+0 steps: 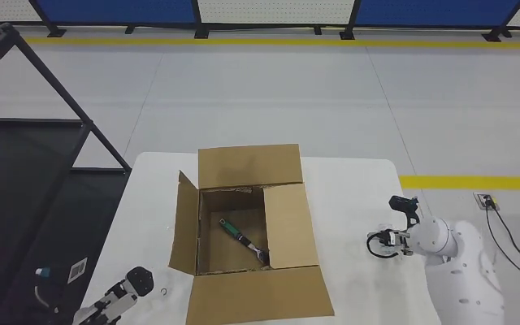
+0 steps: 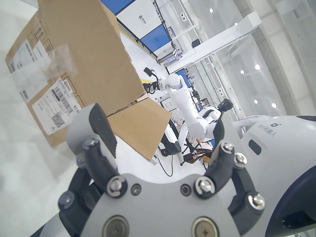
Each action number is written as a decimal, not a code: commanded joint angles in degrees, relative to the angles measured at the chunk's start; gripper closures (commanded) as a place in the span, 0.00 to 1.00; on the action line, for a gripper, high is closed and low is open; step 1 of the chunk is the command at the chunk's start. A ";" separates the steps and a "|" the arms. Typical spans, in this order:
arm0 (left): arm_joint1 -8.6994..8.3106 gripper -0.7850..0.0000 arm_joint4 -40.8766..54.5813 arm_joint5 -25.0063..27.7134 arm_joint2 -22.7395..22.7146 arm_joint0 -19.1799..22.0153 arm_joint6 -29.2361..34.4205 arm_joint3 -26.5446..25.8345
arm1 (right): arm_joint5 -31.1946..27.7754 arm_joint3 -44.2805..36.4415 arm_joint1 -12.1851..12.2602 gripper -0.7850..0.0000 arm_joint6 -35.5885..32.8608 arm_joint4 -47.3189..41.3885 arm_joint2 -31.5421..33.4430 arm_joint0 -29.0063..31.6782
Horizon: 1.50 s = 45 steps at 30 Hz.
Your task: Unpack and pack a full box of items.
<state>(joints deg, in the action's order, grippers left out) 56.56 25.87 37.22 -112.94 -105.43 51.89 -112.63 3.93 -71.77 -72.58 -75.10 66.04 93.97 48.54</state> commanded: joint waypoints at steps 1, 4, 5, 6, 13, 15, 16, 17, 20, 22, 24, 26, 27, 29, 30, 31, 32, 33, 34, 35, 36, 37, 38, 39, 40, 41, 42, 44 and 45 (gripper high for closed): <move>0.02 0.00 -0.01 0.15 -0.04 -0.08 0.05 -0.05 | 0.07 0.39 0.09 0.71 0.08 -0.16 -0.23 -0.08; 0.03 0.00 0.04 0.21 -0.08 -0.14 0.10 -0.05 | 0.39 0.75 0.23 1.00 0.29 -0.26 -0.64 -0.23; 0.04 0.00 0.05 0.22 -0.09 -0.16 0.11 -0.05 | 0.33 0.63 0.26 1.00 0.72 -0.59 -0.67 -0.22; 0.04 0.00 -0.01 0.22 -0.13 -0.17 0.11 -0.04 | 0.18 0.20 0.29 1.00 1.08 -1.01 -0.71 -0.10; 0.10 0.00 0.24 0.55 -0.50 -0.29 -0.16 0.28 | 0.04 -8.33 0.41 1.00 1.75 -3.79 -1.79 1.35; 0.12 0.00 0.41 0.79 -0.72 -0.36 -0.25 0.50 | 0.05 -12.20 0.34 1.00 1.91 -5.14 -2.59 1.79; 0.13 0.00 0.56 1.04 -0.82 -0.46 -0.21 0.64 | 0.10 -14.02 0.33 1.00 1.66 -5.22 -3.18 1.90; 0.15 0.00 0.90 1.29 -0.88 -0.57 -0.28 0.92 | 0.24 -15.82 0.30 1.00 1.51 -5.45 -3.80 1.80; 0.17 0.00 1.93 1.70 -0.70 -0.61 0.18 1.95 | 0.50 -20.56 0.17 1.00 0.98 -6.13 -6.05 1.01; 0.15 0.00 2.03 1.64 -0.47 -0.25 0.51 2.48 | 1.33 -23.63 0.00 1.00 1.14 -6.46 -7.94 0.33; 0.13 0.00 1.94 1.52 -0.37 0.08 0.63 2.72 | 1.76 -26.29 -0.25 1.00 1.86 -7.92 -9.88 -0.38; 0.13 0.00 2.03 1.65 -0.44 0.32 0.63 2.94 | 2.03 -27.92 -0.49 1.00 2.66 -9.71 -11.64 -1.33; 0.14 0.00 2.30 1.75 -0.42 0.36 0.61 3.15 | 2.00 -28.55 -0.68 1.00 3.12 -11.49 -12.68 -1.90; 0.16 0.00 2.52 1.93 -0.58 0.46 0.38 3.80 | 1.68 -29.33 -1.00 1.00 3.50 -13.23 -15.26 -3.37; 0.19 0.00 2.76 1.99 -0.74 0.49 -0.01 4.22 | 0.94 -29.77 -1.21 1.00 3.63 -14.64 -16.95 -4.13; 0.22 0.00 2.81 2.02 -1.04 0.48 -0.53 4.67 | 0.37 -29.94 -1.41 1.00 3.76 -15.63 -18.53 -4.96; 0.26 0.00 2.85 2.15 -1.35 0.44 -1.04 5.03 | -0.11 -30.04 -1.61 1.00 3.77 -16.24 -20.25 -5.88; 0.29 0.00 2.95 2.21 -1.61 0.30 -1.37 5.41 | -0.67 -30.17 -1.83 1.00 3.65 -16.83 -22.12 -6.87; 0.33 0.00 3.17 2.33 -1.94 0.16 -1.79 5.78 | -1.26 -30.31 -2.09 1.00 3.64 -17.88 -23.94 -7.88; 0.35 0.00 3.32 2.37 -2.22 -0.01 -1.86 6.09 | -1.61 -30.30 -2.32 1.00 3.74 -18.29 -25.64 -8.89; 0.38 0.00 3.45 2.37 -2.63 -0.12 -2.19 6.49 | -2.09 -30.37 -2.59 1.00 3.74 -19.15 -27.40 -9.84; 0.40 0.00 3.60 2.42 -2.85 -0.21 -2.29 6.65 | -2.49 -30.22 -2.86 1.00 3.91 -20.41 -28.91 -10.75; 0.42 0.00 3.84 2.52 -3.07 -0.25 -2.44 6.85 | -2.67 -29.87 -3.11 1.00 3.72 -20.48 -30.60 -11.71; 0.45 0.00 3.65 2.64 -3.45 -0.27 -2.86 7.11 | -2.90 -29.57 -3.41 1.00 3.67 -21.18 -32.38 -12.61; 0.49 0.00 3.12 2.80 -3.75 -0.27 -3.38 7.19 | -2.95 -28.99 -3.71 1.00 3.69 -21.53 -34.02 -13.55; 0.53 0.00 2.68 2.77 -3.81 -0.28 -3.82 7.17 | -3.14 -28.40 -4.02 1.00 3.59 -21.75 -35.78 -14.49; 0.57 0.00 2.41 2.70 -3.74 -0.24 -4.09 7.09 | -3.41 -27.50 -4.35 1.00 3.49 -22.35 -37.47 -15.33; 0.62 0.00 1.87 2.46 -3.62 -0.04 -4.59 7.02 | -3.06 -25.03 -5.02 1.00 3.14 -21.98 -40.74 -17.25; 0.64 0.00 1.59 2.38 -3.51 0.05 -4.69 6.93 | -3.17 -23.56 -5.40 1.00 3.00 -22.46 -42.35 -18.04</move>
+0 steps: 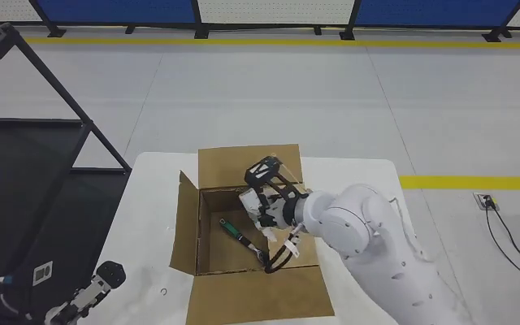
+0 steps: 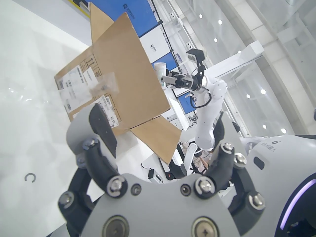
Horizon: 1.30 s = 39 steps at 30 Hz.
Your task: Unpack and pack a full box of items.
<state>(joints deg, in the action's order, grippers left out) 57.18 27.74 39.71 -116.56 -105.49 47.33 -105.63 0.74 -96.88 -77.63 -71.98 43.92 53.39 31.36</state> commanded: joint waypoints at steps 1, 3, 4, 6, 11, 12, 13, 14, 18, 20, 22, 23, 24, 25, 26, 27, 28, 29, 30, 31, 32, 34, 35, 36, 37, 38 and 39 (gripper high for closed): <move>0.04 0.00 -0.39 -0.10 0.25 0.23 -0.19 -0.20 | -0.07 3.19 -0.72 1.00 0.21 -0.80 -3.07 -1.68; 0.06 0.00 -0.67 -0.21 0.48 0.46 -0.25 -0.26 | -0.30 6.86 -1.48 1.00 0.76 -1.08 -5.86 -3.04; 0.07 0.00 -0.76 -0.30 0.63 0.60 -0.19 -0.29 | -0.80 8.52 -1.89 1.00 1.38 -1.88 -7.02 -3.55; 0.07 0.00 -0.69 -0.47 0.95 0.93 0.10 -0.30 | -2.17 11.77 -2.59 1.00 2.64 -2.56 -8.99 -4.68; 0.01 0.00 -1.17 -1.04 1.66 1.78 1.06 -0.51 | -4.45 18.32 -4.41 1.00 6.83 -2.29 -13.64 -6.79; 0.01 0.00 -1.21 -1.01 1.72 1.92 1.17 -0.58 | -4.33 19.21 -4.85 1.00 7.72 -2.16 -14.63 -7.09; 0.01 0.00 -1.18 -1.03 1.79 2.00 1.28 -0.58 | -4.26 20.24 -5.27 1.00 8.39 -1.63 -15.62 -7.54; 0.00 0.00 -1.17 -1.04 1.80 2.06 1.38 -0.57 | -2.81 21.49 -5.67 1.00 9.12 1.15 -16.88 -8.28; 0.00 0.00 -1.10 -0.97 1.71 2.01 1.88 -0.63 | 0.75 25.31 -7.57 1.00 11.14 4.98 -20.60 -9.93; 0.01 0.00 -0.92 -0.75 1.50 1.84 2.03 -0.63 | 1.73 27.93 -8.40 0.89 11.27 5.88 -21.54 -11.01; 0.02 0.00 -0.82 -0.67 1.18 1.65 2.19 -0.63 | 1.93 29.93 -9.24 0.71 11.42 5.43 -22.11 -11.82; 0.02 0.00 -0.80 -0.60 0.99 1.59 2.25 -0.67 | 1.77 31.16 -9.58 0.68 11.44 5.16 -22.19 -12.27; 0.02 0.00 -0.76 -0.59 0.85 1.51 2.31 -0.69 | 1.64 32.23 -9.91 0.66 11.50 5.03 -22.30 -12.71; 0.02 0.00 -0.72 -0.62 0.71 1.45 2.28 -0.70 | 1.35 33.08 -10.25 0.66 11.54 4.60 -22.40 -12.99; 0.03 0.00 -0.65 -0.63 0.60 1.40 2.28 -0.78 | 1.14 33.91 -10.55 0.65 11.57 4.33 -22.46 -13.28; 0.04 0.00 -0.61 -0.60 0.52 1.34 2.31 -0.83 | 0.98 34.59 -10.83 0.65 11.62 4.15 -22.54 -13.53; 0.05 0.00 -0.47 -0.59 0.51 1.30 2.36 -0.88 | 0.79 35.16 -11.10 0.64 11.64 3.89 -22.58 -13.72; 0.05 0.00 -0.41 -0.60 0.48 1.27 2.41 -0.89 | 0.60 35.69 -11.34 0.63 11.63 3.80 -22.66 -13.89; 0.06 0.00 -0.41 -0.62 0.47 1.28 2.48 -0.95 | 0.43 36.12 -11.56 0.61 11.55 3.76 -22.72 -14.03; 0.06 0.00 -0.44 -0.67 0.50 1.30 2.53 -1.01 | 0.33 36.44 -11.75 0.60 11.51 3.73 -22.74 -14.15; 0.06 0.00 -0.51 -0.81 0.57 1.33 2.62 -1.08 | 0.27 36.72 -11.92 0.58 11.51 3.74 -22.72 -14.23; 0.06 0.00 -0.64 -0.98 0.68 1.45 2.66 -1.23 | 0.13 37.06 -12.17 0.56 11.50 3.91 -22.59 -14.33; 0.06 0.00 -0.74 -1.02 0.74 1.49 2.70 -1.30 | 0.12 37.22 -12.25 0.55 11.46 4.05 -22.45 -14.35; 0.07 0.00 -0.79 -1.06 0.78 1.52 2.67 -1.34 | 0.12 37.33 -12.30 0.55 11.43 4.12 -22.26 -14.34; 0.08 0.00 -0.86 -1.09 0.83 1.54 2.66 -1.39 | 0.14 37.39 -12.34 0.55 11.35 4.29 -22.09 -14.31; 0.08 0.00 -0.92 -1.11 0.86 1.56 2.68 -1.43 | 0.12 37.35 -12.36 0.55 11.36 4.46 -21.89 -14.24; 0.09 0.00 -0.95 -1.13 0.89 1.57 2.66 -1.46 | 0.12 37.27 -12.35 0.55 11.39 4.62 -21.65 -14.13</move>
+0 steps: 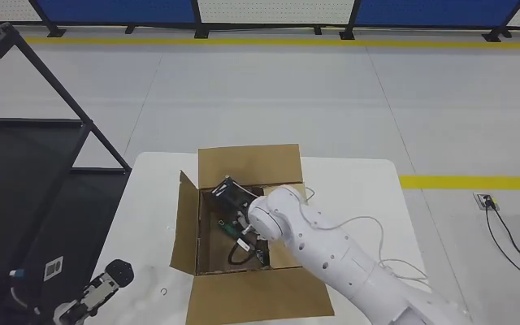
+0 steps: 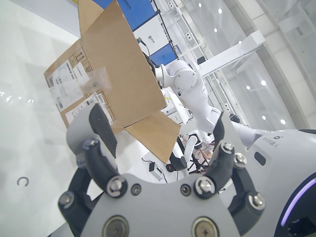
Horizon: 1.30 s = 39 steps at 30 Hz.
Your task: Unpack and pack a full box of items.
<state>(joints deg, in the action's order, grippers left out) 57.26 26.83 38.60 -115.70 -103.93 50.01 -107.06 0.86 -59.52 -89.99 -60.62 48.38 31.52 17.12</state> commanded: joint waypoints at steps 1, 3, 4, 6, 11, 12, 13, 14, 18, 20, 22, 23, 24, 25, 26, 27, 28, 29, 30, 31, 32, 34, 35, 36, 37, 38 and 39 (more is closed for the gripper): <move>0.02 0.00 -0.07 -0.04 0.05 0.01 -0.05 -0.06 | -0.02 -0.20 0.03 0.55 0.06 0.36 0.47 0.24; 0.04 0.00 -0.26 -0.08 0.05 -0.01 -0.15 -0.14 | -0.17 -0.98 0.17 0.55 0.38 0.42 1.28 0.64; 0.05 0.00 -0.35 -0.08 0.08 -0.04 -0.15 -0.24 | -0.36 -1.83 0.33 0.55 0.62 0.33 1.92 0.91; 0.08 0.00 -0.40 -0.12 0.10 -0.09 -0.31 -0.29 | -0.48 -4.57 0.95 0.53 1.22 0.36 3.83 1.76; 0.09 0.00 -1.18 -0.93 1.11 0.90 -0.72 -0.37 | -0.49 -18.60 3.97 0.51 0.47 3.19 10.63 7.48; 0.07 0.00 -1.60 -1.15 1.38 1.25 -0.72 -0.64 | -0.60 -22.28 4.70 0.47 0.06 4.02 12.32 9.30; 0.07 0.00 -1.96 -1.27 1.65 1.56 -0.78 -1.03 | -0.87 -25.93 5.43 0.45 -0.28 4.77 14.15 11.28; 0.06 0.00 -2.54 -1.24 1.82 1.85 -0.90 -1.42 | -1.29 -29.45 6.14 0.42 -0.71 5.52 16.00 13.28; 0.23 0.00 -5.08 -0.75 2.96 2.54 -3.07 -3.48 | -4.12 -41.47 8.42 0.27 -0.56 7.50 22.93 21.15; 0.32 0.00 -6.70 -0.36 3.39 2.88 -4.21 -4.71 | -4.56 -45.89 9.11 0.25 0.78 8.52 25.50 24.44; 0.41 0.00 -9.32 -0.24 3.85 3.08 -5.45 -6.22 | -4.81 -49.17 9.64 0.14 2.23 9.29 27.76 27.10; 0.48 0.00 -10.64 -0.42 4.08 3.18 -6.31 -7.04 | -5.01 -50.51 9.85 0.04 3.05 9.33 28.80 28.29; 0.54 0.00 -11.67 -0.65 4.54 3.20 -6.94 -7.90 | -4.94 -51.68 10.05 0.04 4.18 9.62 29.98 29.40; 0.58 0.00 -12.68 -0.87 4.99 3.25 -7.37 -8.60 | -5.05 -52.74 10.23 0.03 5.03 9.78 30.97 30.45; 0.63 0.00 -13.66 -1.10 5.35 3.31 -7.95 -9.12 | -5.28 -53.66 10.40 0.04 5.88 9.58 31.94 31.50; 0.68 0.00 -14.50 -1.44 5.77 3.35 -8.58 -9.62 | -5.54 -54.37 10.58 0.07 6.24 9.79 32.85 32.42; 0.72 0.00 -15.47 -1.69 6.29 3.40 -8.97 -10.18 | -5.61 -55.14 10.75 0.13 6.62 10.14 33.72 33.24; 0.76 0.00 -16.78 -1.83 6.72 3.52 -9.38 -10.60 | -5.73 -55.84 10.90 0.17 6.97 10.10 34.50 34.10; 0.82 0.03 -17.97 -2.09 7.27 3.62 -9.95 -10.87 | -5.91 -56.34 11.04 0.24 7.12 9.95 35.29 34.88; 0.88 0.04 -18.72 -2.64 8.06 3.71 -10.53 -11.02 | -5.86 -56.89 11.19 0.30 7.40 10.16 36.15 35.57; 0.92 0.20 -19.52 -3.60 8.80 3.94 -10.93 -11.06 | -5.96 -57.35 11.32 0.38 7.54 10.01 36.82 36.31; 0.98 0.33 -22.27 -5.25 10.04 4.84 -11.95 -11.41 | -6.14 -58.19 11.58 0.52 7.62 9.74 38.30 37.61; 1.01 0.37 -23.67 -5.94 10.87 5.23 -12.24 -11.66 | -6.28 -58.59 11.71 0.57 7.45 9.68 38.93 38.20; 1.04 0.40 -24.80 -6.69 11.70 5.67 -12.64 -11.79 | -6.60 -58.94 11.83 0.64 7.30 9.38 39.50 38.73; 1.08 0.52 -25.62 -7.53 12.56 6.16 -13.05 -11.85 | -6.66 -59.18 11.95 0.68 7.14 9.17 40.19 39.24; 1.11 0.56 -26.34 -8.19 13.40 6.69 -13.32 -11.98 | -6.68 -59.39 12.07 0.73 6.73 9.10 40.73 39.69; 1.12 0.62 -26.84 -8.71 14.34 7.19 -13.10 -12.05 | -7.06 -59.52 12.17 0.78 6.14 8.52 41.11 40.04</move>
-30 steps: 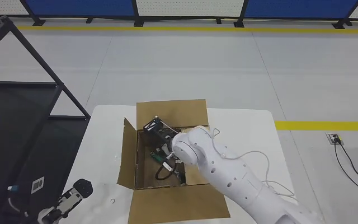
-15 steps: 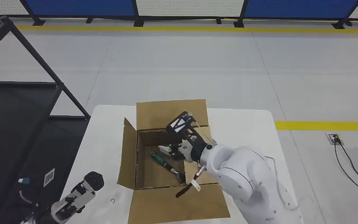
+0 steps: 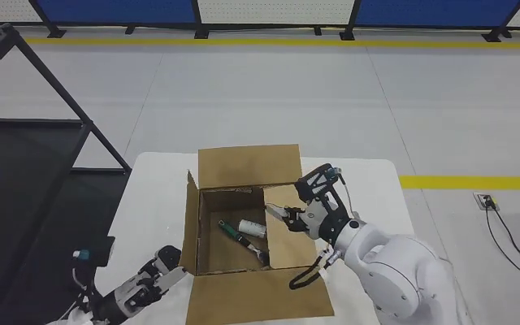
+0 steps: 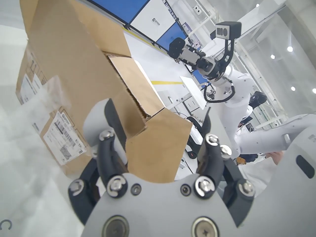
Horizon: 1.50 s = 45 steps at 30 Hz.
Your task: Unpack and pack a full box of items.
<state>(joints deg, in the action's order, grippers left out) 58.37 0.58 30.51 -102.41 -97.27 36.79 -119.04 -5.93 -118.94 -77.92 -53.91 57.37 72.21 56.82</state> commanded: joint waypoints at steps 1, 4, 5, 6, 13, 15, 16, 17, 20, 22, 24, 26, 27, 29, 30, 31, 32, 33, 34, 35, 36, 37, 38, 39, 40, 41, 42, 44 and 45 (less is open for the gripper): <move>0.01 0.68 -1.01 -1.21 1.81 1.11 0.21 -0.02 | -0.45 -0.14 0.21 0.79 -1.07 -0.87 1.02 0.51; 0.01 0.73 -2.53 -2.95 4.18 3.02 0.86 0.00 | -0.70 0.26 0.49 0.87 -1.96 -1.85 2.39 0.88; 0.01 0.73 -2.76 -3.59 5.10 3.71 1.19 0.18 | -0.70 0.54 0.58 0.90 -2.10 -2.14 2.87 0.92; 0.01 0.73 -2.85 -4.33 6.05 4.51 1.60 0.45 | -0.82 0.94 0.66 0.93 -2.40 -2.72 3.25 0.95; 0.18 0.74 -3.71 -9.68 12.65 11.97 3.56 4.43 | -4.89 4.38 1.62 1.00 -7.50 -9.40 7.84 0.71; 0.25 0.75 -4.51 -10.91 14.46 13.70 4.24 5.61 | -6.38 4.41 2.07 1.00 -9.13 -11.62 10.21 1.78; 0.29 0.75 -5.07 -11.48 15.20 14.58 4.29 6.19 | -7.72 4.15 2.32 1.00 -10.20 -13.07 11.37 2.43; 0.33 0.75 -5.51 -11.83 16.11 15.31 4.64 6.70 | -8.83 3.86 2.58 1.00 -10.74 -14.45 12.82 3.27; 0.45 0.76 -6.24 -12.62 18.37 17.28 5.48 8.18 | -13.13 2.69 3.43 0.79 -13.62 -19.51 17.09 6.58; 0.54 0.76 -6.63 -13.10 19.71 18.37 5.85 9.11 | -15.41 2.01 4.02 0.00 -15.85 -22.86 20.00 8.96; 0.63 0.76 -7.04 -13.45 20.87 19.31 5.96 9.76 | -17.91 1.58 4.63 0.00 -19.46 -26.06 21.94 10.95; 0.69 0.76 -7.37 -13.70 21.73 20.05 6.07 10.36 | -17.82 1.43 5.21 0.00 -21.35 -26.01 24.56 12.23; 0.72 0.76 -7.53 -13.86 22.05 20.40 6.09 10.61 | -18.31 1.31 5.48 0.00 -22.80 -26.28 25.11 12.99; 0.75 0.77 -7.62 -13.98 22.51 20.89 6.16 10.96 | -19.13 1.55 6.04 0.00 -25.32 -27.62 26.29 14.32; 0.75 0.78 -7.62 -14.00 22.64 21.07 6.19 11.10 | -18.21 1.41 6.54 0.00 -26.25 -27.17 26.20 15.20; 0.75 0.77 -7.61 -13.99 22.72 21.23 6.18 11.26 | -17.68 1.23 7.12 0.00 -26.77 -26.88 25.87 15.95; 0.75 0.77 -7.50 -14.09 22.72 21.36 6.07 11.48 | -17.65 1.38 7.69 0.00 -26.81 -27.50 25.71 16.65; 0.75 0.75 -7.43 -14.10 22.74 21.47 6.01 11.61 | -17.33 1.38 8.39 0.00 -27.13 -27.79 25.05 17.32; 0.74 0.75 -7.37 -14.13 22.76 21.54 6.05 11.73 | -17.14 1.29 9.20 0.00 -27.33 -27.50 24.30 17.89; 0.73 0.75 -7.31 -14.14 22.76 21.63 6.09 11.82 | -17.43 1.56 9.96 0.00 -27.04 -28.45 23.40 18.53; 0.72 0.75 -7.35 -14.15 22.75 21.72 6.13 11.94 | -17.75 1.62 10.82 0.00 -26.72 -28.53 22.50 19.06; 0.71 0.76 -7.36 -14.13 22.77 21.82 6.14 12.04 | -18.37 1.58 11.70 0.00 -26.10 -28.39 21.57 19.63; 0.71 0.75 -7.27 -14.24 22.80 21.89 6.07 12.15 | -19.07 1.66 12.55 0.00 -25.39 -28.31 20.93 20.11; 0.71 0.76 -7.25 -14.28 22.86 21.96 6.06 12.19 | -19.79 1.72 13.34 0.00 -24.67 -28.24 20.48 20.54; 0.70 0.76 -7.28 -14.28 22.95 22.04 6.12 12.21 | -20.45 1.77 14.09 0.00 -24.02 -28.40 20.05 20.99; 0.70 0.76 -7.29 -14.31 23.04 22.12 6.12 12.22 | -21.01 1.73 14.82 0.00 -23.45 -28.47 19.75 21.38; 0.70 0.76 -7.32 -14.34 23.15 22.18 6.13 12.22 | -21.82 1.61 15.54 0.01 -22.64 -28.99 19.24 21.88; 0.70 0.78 -7.38 -14.40 23.34 22.30 6.11 12.25 | -23.10 1.34 17.10 0.73 -21.37 -29.30 18.35 22.60; 0.71 0.78 -7.30 -14.39 23.45 22.34 6.05 12.28 | -23.91 1.01 17.90 0.76 -20.56 -29.49 17.76 22.88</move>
<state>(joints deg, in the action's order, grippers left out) 59.07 -6.77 16.13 -79.07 -74.97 42.91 -106.79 -29.08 -117.65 -60.86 -75.21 28.01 90.52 79.45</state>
